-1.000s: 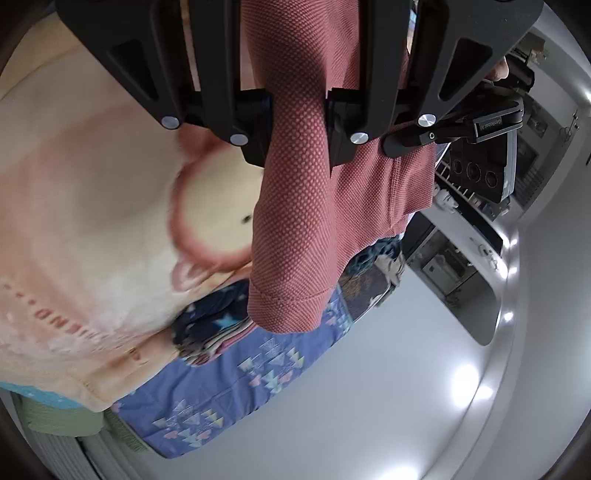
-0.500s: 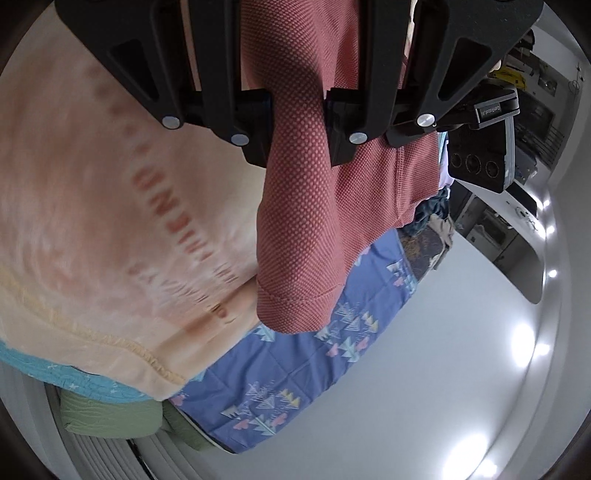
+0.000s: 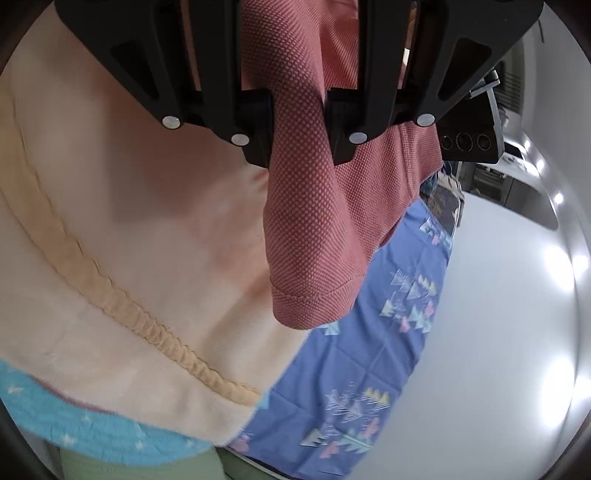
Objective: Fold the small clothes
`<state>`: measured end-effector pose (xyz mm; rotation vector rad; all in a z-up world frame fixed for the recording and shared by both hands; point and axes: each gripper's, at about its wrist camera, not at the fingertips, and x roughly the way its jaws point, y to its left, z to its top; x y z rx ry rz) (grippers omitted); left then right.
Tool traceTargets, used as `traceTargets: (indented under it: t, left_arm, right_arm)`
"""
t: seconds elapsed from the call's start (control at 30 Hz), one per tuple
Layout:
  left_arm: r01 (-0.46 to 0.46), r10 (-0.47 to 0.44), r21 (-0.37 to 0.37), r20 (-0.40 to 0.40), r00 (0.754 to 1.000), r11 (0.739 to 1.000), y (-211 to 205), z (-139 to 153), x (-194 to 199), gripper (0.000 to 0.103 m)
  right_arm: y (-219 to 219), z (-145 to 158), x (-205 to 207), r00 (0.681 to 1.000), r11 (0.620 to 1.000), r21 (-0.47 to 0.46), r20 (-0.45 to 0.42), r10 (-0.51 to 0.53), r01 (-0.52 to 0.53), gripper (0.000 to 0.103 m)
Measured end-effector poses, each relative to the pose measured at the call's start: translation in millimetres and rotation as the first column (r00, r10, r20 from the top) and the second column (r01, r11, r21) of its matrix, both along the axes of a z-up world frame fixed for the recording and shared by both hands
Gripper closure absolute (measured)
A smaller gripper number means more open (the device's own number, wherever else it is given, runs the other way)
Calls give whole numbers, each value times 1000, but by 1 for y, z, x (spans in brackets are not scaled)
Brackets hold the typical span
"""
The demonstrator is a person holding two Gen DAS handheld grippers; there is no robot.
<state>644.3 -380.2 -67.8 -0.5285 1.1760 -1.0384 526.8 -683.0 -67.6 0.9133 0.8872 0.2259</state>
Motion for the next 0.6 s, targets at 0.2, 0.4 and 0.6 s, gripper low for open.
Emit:
traceTargets:
  t: [0.2,0.4,0.6]
  left_arm:
    - [-33,37,74,-58,998,997,8,-99,42,73]
    - [-107,36,280,247,968,954,-11,-54,13,26]
    - [-175,105,222,295,950,959,-6,-68,24,26]
  right_arm:
    - [-18,-76,26,999,989,137,0,51,-50,77]
    - [-17,-49,-7,995,999,40,101,-14,10,39]
    - [-36,-55,-25,974,988,139,206,-95,67,39]
